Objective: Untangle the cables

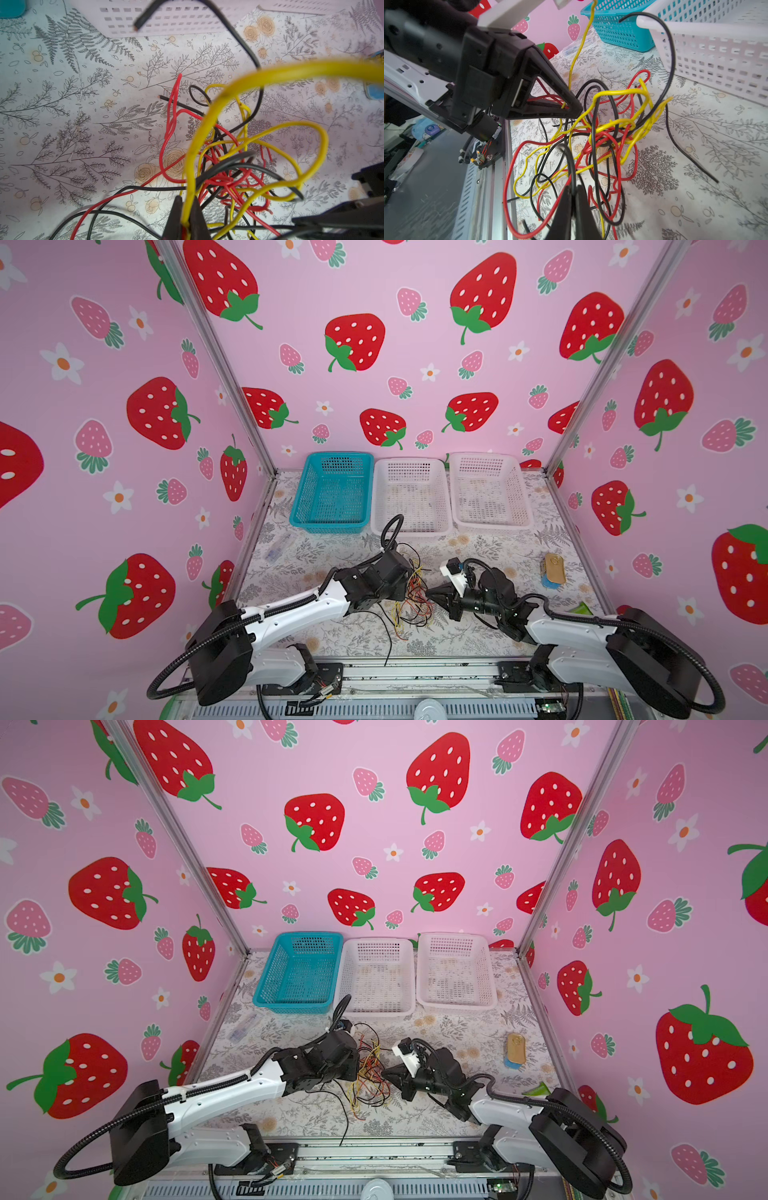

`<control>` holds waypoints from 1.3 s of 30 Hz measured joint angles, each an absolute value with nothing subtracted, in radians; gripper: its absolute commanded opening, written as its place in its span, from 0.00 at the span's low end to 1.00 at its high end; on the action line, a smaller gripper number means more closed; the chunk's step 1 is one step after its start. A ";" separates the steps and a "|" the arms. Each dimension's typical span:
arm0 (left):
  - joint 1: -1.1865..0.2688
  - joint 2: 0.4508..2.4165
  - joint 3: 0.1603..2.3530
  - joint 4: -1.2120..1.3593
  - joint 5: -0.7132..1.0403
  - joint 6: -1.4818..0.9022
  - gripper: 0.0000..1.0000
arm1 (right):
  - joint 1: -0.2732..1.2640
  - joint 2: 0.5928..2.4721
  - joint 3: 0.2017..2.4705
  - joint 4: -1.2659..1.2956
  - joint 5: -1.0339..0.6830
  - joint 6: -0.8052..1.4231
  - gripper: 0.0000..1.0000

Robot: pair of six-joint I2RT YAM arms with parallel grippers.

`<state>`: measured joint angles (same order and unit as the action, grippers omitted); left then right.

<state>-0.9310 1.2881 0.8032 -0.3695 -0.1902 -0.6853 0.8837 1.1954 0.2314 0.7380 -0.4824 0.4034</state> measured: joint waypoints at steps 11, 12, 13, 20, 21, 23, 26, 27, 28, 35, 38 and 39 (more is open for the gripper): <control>-0.952 1.269 0.757 -0.298 -0.171 -0.695 0.00 | 0.892 0.800 0.243 0.510 -0.330 0.410 0.00; -0.954 1.269 0.757 -0.283 -0.168 -0.696 0.00 | 0.893 0.769 0.257 0.464 -0.313 0.406 0.00; -0.955 1.269 0.757 -0.266 -0.163 -0.698 0.00 | 0.894 0.744 0.276 0.414 -0.296 0.402 0.00; -0.960 1.271 0.761 -0.179 -0.140 -0.706 0.00 | 0.895 0.680 0.425 0.153 -0.206 0.375 0.00; -0.960 1.272 0.764 -0.179 -0.140 -0.706 0.04 | 0.895 0.680 0.432 0.141 -0.204 0.372 0.00; -0.960 1.272 0.764 -0.183 -0.142 -0.707 0.19 | 0.895 0.687 0.436 0.128 -0.205 0.373 0.00; -0.955 1.272 0.762 -0.231 -0.159 -0.704 0.33 | 0.894 0.710 0.436 0.139 -0.210 0.379 0.00; -0.951 1.271 0.760 -0.254 -0.166 -0.706 0.38 | 0.894 0.715 0.436 0.152 -0.210 0.384 0.00; -0.946 1.270 0.757 -0.277 -0.176 -0.704 0.43 | 0.894 0.718 0.437 0.163 -0.210 0.387 0.00; -0.942 1.197 0.727 -0.322 -0.182 -0.705 0.60 | 0.892 0.755 0.515 0.175 -0.214 0.390 0.00; -0.941 1.156 0.696 -0.309 -0.172 -0.705 0.64 | 0.892 0.767 0.572 0.166 -0.219 0.388 0.00; -0.941 1.144 0.682 -0.304 -0.162 -0.705 0.65 | 0.892 0.773 0.596 0.157 -0.220 0.387 0.00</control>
